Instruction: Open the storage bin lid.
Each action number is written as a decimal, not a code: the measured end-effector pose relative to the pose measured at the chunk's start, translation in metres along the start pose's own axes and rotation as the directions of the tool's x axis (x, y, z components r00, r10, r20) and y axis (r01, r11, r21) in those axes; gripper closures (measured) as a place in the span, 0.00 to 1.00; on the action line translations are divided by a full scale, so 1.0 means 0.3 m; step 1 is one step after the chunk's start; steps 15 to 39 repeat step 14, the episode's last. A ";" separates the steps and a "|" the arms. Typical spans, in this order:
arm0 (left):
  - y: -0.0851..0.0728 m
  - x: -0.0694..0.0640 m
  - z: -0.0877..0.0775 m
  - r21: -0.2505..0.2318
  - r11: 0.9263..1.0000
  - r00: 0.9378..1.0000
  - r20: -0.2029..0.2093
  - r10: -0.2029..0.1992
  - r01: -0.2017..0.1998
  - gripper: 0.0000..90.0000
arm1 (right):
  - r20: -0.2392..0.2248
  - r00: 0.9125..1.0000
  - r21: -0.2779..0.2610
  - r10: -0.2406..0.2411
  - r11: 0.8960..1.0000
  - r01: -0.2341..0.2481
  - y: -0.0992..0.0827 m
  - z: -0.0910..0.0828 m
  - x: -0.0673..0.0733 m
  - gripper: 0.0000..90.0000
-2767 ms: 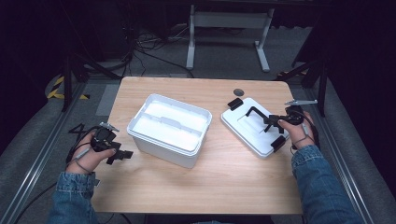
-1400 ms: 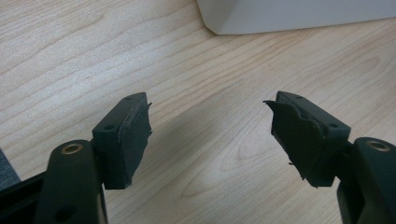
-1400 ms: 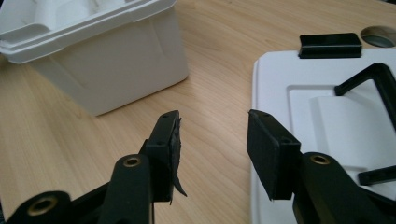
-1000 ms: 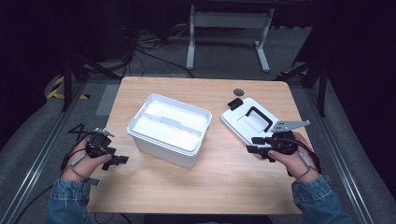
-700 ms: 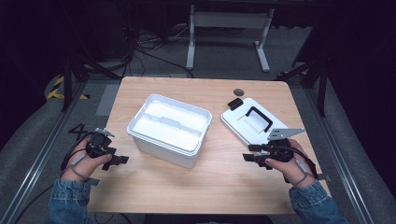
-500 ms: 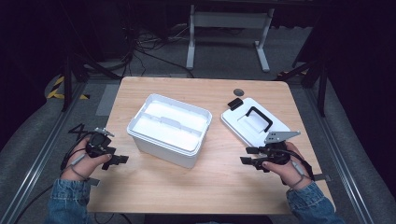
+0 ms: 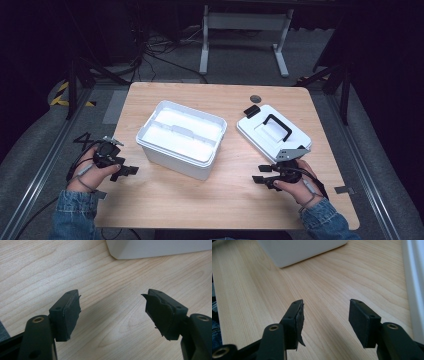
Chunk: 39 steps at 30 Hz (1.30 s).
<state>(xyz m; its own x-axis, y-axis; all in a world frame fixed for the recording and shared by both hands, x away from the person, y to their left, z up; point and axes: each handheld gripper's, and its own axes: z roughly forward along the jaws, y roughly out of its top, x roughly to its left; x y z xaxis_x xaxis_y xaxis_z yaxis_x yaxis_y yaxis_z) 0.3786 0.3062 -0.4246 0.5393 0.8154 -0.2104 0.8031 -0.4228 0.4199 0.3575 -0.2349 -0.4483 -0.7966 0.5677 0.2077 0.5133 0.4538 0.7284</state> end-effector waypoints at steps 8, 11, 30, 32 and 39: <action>0.015 0.002 0.007 -0.001 1.000 1.000 0.005 0.009 -0.009 0.32 | -0.023 0.999 0.015 -0.038 0.999 0.038 -0.022 0.043 0.030 0.52; 0.019 0.003 0.012 0.004 1.000 1.000 0.005 0.013 -0.013 0.32 | -0.022 0.999 0.020 -0.040 0.999 0.041 -0.027 0.050 0.036 0.51; 0.021 0.006 0.015 0.005 1.000 1.000 0.003 0.019 -0.019 0.32 | -0.024 0.999 0.019 -0.045 0.999 0.046 -0.032 0.054 0.038 0.52; 0.021 0.006 0.015 0.005 1.000 1.000 0.003 0.019 -0.019 0.32 | -0.024 0.999 0.019 -0.045 0.999 0.046 -0.032 0.054 0.038 0.52; 0.021 0.006 0.015 0.005 1.000 1.000 0.003 0.019 -0.019 0.32 | -0.024 0.999 0.019 -0.045 0.999 0.046 -0.032 0.054 0.038 0.52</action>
